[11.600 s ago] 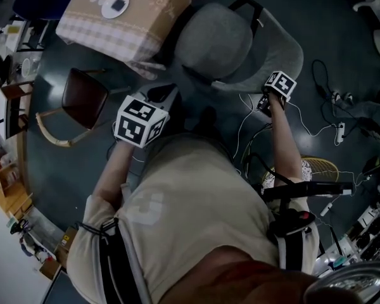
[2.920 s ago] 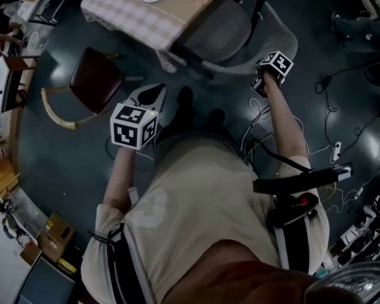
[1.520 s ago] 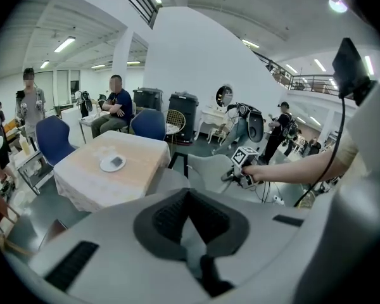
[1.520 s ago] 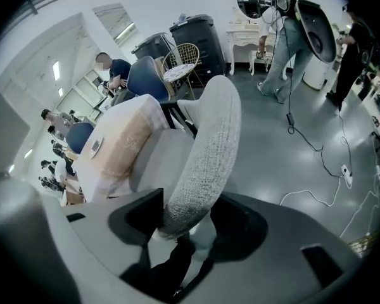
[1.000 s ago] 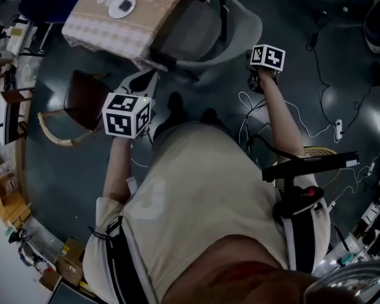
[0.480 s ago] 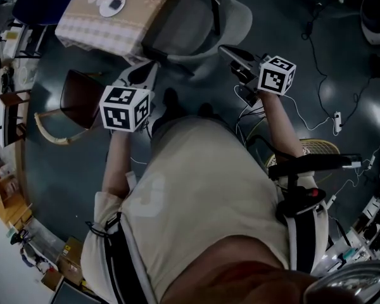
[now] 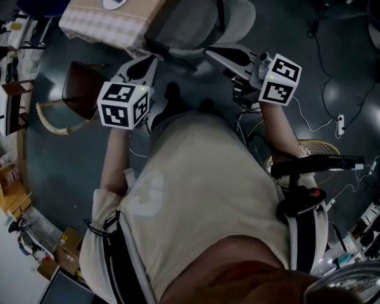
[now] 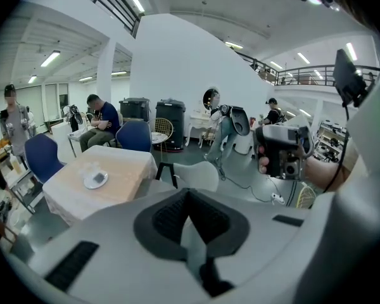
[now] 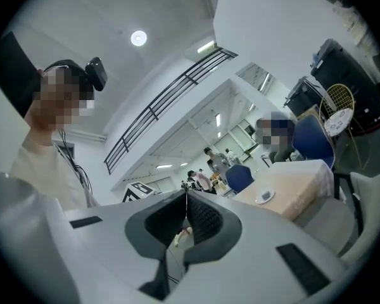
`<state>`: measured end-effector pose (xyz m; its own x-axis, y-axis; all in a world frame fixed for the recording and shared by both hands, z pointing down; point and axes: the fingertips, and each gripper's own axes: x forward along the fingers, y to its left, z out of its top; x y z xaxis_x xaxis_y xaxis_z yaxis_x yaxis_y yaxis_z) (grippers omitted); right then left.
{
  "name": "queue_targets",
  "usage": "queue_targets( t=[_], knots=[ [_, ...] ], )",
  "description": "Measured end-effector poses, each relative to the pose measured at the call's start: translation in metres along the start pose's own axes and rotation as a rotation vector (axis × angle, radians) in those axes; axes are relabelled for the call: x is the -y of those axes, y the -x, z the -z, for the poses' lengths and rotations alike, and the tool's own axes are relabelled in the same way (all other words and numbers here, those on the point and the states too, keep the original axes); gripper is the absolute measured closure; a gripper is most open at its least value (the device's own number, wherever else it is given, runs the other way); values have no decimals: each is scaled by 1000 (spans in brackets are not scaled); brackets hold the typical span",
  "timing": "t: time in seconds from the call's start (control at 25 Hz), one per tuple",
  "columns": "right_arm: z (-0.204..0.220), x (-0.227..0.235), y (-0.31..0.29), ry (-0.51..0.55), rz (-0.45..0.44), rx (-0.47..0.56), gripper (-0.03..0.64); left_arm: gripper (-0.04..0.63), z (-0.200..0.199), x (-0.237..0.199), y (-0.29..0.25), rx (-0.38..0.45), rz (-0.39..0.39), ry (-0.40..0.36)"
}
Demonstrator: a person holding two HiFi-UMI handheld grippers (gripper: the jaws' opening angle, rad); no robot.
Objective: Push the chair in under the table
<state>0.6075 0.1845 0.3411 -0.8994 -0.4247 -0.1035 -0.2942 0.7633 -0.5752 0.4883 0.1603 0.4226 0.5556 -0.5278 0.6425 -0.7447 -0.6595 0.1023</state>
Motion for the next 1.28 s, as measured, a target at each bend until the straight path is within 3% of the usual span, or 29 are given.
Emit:
queue_targets(
  t=[0.16, 0.32, 0.48, 0.64, 0.88, 1.04, 1.28],
  knots=[
    [13, -2, -7, -80, -22, -2, 604, 589, -1, 11, 15, 39, 8, 52],
    [19, -12, -20, -164, -88, -10, 606, 589, -3, 16, 35, 115, -8, 147],
    [11, -16, -26, -224, -98, 27, 604, 589, -6, 14, 50, 183, 13, 276],
    [8, -14, -34, -282, -72, 13, 604, 589, -9, 9, 53, 206, 22, 285],
    [29, 0, -21, -381, -67, -22, 604, 589, -11, 14, 54, 303, 48, 373],
    [44, -27, -55, -402, -83, -64, 604, 589, 5, -24, 98, 326, -43, 339],
    [82, -49, -153, -485, -136, -114, 604, 589, 45, -106, 170, 402, -118, 350]
  ],
)
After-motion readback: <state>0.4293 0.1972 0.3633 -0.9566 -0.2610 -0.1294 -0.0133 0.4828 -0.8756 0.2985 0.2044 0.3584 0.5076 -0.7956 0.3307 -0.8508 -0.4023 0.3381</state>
